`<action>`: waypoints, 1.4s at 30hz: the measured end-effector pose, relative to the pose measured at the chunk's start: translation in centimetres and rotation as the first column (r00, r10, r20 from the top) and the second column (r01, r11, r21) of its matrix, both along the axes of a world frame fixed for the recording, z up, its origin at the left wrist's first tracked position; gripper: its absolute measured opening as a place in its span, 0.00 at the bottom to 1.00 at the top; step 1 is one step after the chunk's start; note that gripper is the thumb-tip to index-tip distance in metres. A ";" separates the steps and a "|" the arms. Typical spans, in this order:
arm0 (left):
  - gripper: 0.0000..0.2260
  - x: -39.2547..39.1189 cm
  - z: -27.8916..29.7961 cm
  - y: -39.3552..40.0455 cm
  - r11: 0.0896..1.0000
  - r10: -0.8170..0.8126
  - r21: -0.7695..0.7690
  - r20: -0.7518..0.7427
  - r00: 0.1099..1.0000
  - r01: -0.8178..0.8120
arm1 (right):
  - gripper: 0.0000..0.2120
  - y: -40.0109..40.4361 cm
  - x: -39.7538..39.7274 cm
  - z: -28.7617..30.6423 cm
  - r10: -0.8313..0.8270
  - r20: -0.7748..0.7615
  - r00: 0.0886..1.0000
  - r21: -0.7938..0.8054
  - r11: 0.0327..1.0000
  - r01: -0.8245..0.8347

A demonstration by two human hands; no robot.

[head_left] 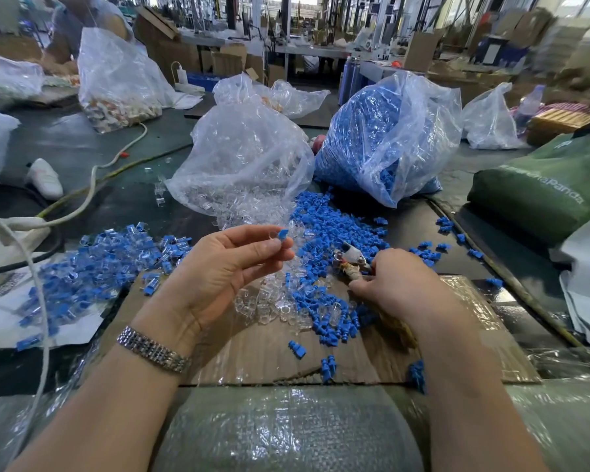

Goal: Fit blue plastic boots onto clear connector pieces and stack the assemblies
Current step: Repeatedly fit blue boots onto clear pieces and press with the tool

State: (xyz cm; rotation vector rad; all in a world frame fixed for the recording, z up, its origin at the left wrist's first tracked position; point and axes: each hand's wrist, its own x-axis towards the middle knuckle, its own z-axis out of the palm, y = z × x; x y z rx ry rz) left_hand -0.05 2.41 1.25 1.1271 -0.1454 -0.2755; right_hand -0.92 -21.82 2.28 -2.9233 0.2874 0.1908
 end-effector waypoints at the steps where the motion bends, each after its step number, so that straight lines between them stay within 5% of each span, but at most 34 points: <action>1: 0.10 0.1 0.0 0.1 1.000 0.014 -0.012 -0.010 1.000 -0.014 | 0.16 0.1 0.0 0.0 0.009 0.009 1.000 -0.004 1.000 -0.009; 7: 0.08 0.3 -0.1 0.2 0.994 0.076 -0.076 -0.054 0.996 -0.080 | 0.17 -0.3 -0.5 1.3 -0.031 0.160 0.987 0.249 0.968 -0.010; 13: 0.08 0.6 -0.4 0.1 0.991 0.082 -0.102 -0.076 0.994 -0.090 | 0.16 1.1 -1.6 3.5 0.167 0.004 0.986 0.735 0.668 -0.116; 21: 0.10 1.0 -0.6 0.0 0.993 0.081 -0.090 -0.015 0.997 -0.082 | 0.18 4.3 -1.8 4.4 0.347 -0.055 0.936 0.667 0.711 -0.225; 32: 0.11 0.8 -0.7 -0.6 0.995 0.093 -0.051 0.049 0.994 -0.090 | 0.18 4.9 -1.3 3.6 0.360 -0.046 0.932 0.678 0.696 -0.235; 42: 0.12 0.5 -1.5 -0.9 0.986 0.152 0.035 0.176 0.973 -0.160 | 0.39 5.1 -1.2 2.5 0.289 0.031 0.957 0.627 0.740 -0.244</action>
